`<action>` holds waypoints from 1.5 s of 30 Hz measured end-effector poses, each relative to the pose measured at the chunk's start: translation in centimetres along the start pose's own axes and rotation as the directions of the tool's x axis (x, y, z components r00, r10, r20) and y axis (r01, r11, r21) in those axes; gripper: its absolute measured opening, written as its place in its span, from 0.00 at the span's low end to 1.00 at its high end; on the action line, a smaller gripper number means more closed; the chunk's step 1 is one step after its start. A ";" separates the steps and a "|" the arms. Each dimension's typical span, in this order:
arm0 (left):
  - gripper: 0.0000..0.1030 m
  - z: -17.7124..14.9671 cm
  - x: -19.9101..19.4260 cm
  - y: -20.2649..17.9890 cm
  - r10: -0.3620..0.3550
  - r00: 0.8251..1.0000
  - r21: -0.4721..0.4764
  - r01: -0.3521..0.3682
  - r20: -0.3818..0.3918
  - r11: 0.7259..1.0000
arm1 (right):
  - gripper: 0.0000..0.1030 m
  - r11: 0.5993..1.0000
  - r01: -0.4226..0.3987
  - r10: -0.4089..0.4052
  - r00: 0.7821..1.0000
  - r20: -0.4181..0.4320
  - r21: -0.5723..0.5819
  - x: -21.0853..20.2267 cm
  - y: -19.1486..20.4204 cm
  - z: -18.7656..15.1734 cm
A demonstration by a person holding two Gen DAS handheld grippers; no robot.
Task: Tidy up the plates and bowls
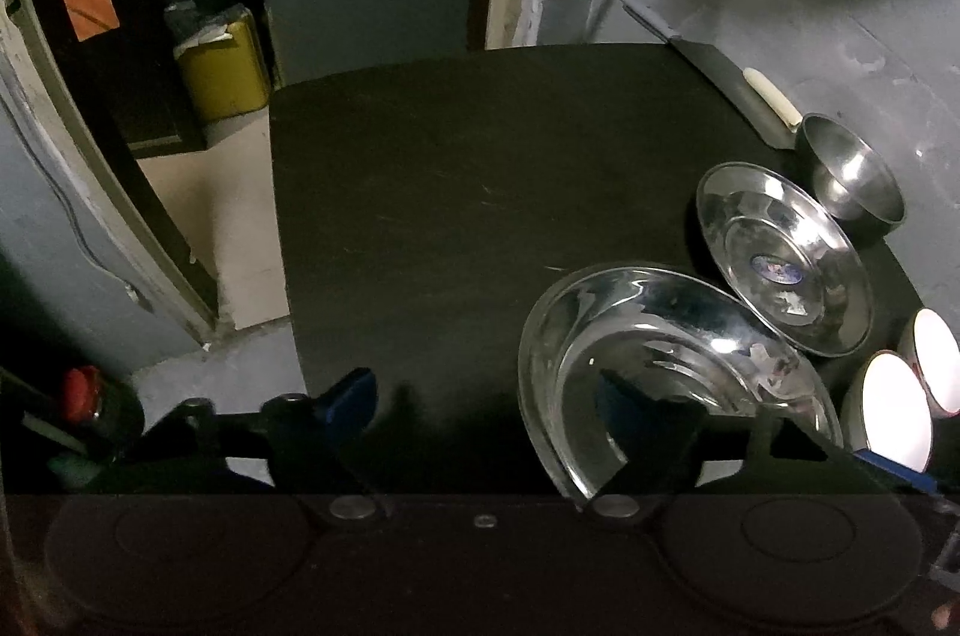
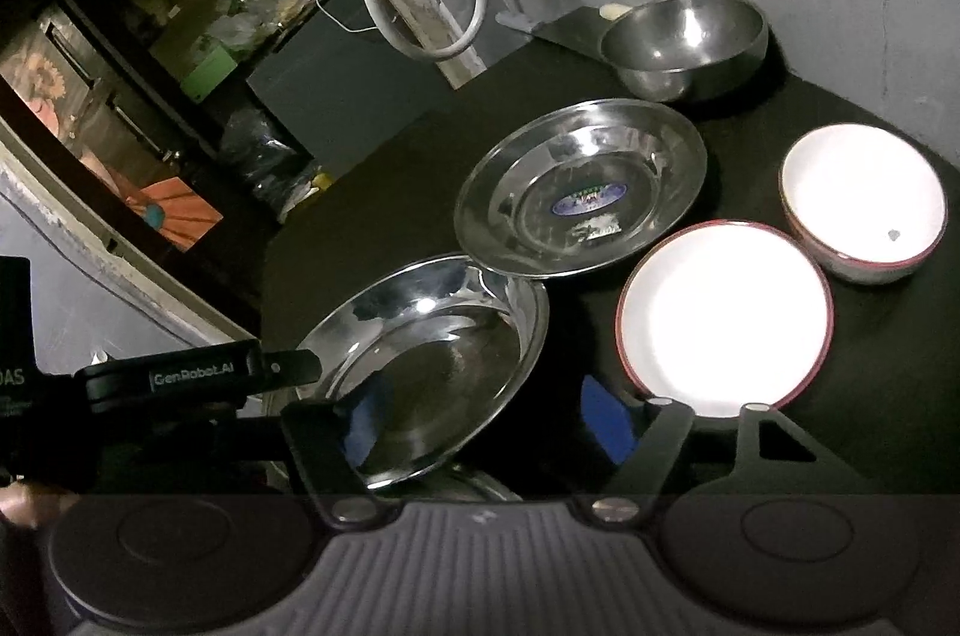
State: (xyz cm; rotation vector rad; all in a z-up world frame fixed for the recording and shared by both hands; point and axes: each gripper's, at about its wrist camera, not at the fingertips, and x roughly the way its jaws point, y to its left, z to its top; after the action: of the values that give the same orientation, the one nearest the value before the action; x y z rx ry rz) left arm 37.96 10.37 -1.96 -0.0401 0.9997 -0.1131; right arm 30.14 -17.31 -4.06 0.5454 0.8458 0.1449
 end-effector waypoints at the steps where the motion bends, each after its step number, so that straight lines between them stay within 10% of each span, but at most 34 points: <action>1: 0.70 0.0 0.1 0.0 -0.002 1.000 -0.004 0.002 -0.001 1.000 | 0.65 1.000 -0.002 0.002 1.000 -0.004 0.001 0.2 0.0 0.0; 11: 0.30 -0.3 0.6 0.7 -0.051 0.998 -0.061 0.049 -0.029 0.997 | 0.27 1.000 -0.012 0.012 1.000 -0.019 0.007 0.6 0.3 -0.2; 16: 0.15 -0.6 0.2 0.4 -0.063 0.998 -0.056 0.061 -0.026 0.997 | 0.23 1.000 -0.017 0.017 1.000 -0.016 -0.007 0.5 0.5 -0.2; 45: 0.13 -5.1 -6.6 0.0 -0.111 0.993 -0.065 0.114 0.042 0.991 | 0.22 0.986 -0.104 0.103 0.995 -0.014 -0.130 -4.9 0.3 -2.0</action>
State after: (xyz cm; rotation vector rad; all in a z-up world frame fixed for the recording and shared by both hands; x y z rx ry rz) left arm 30.16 11.25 0.78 -0.1596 0.9622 -0.1815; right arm 25.45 -17.82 -1.70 0.4661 0.8095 0.2957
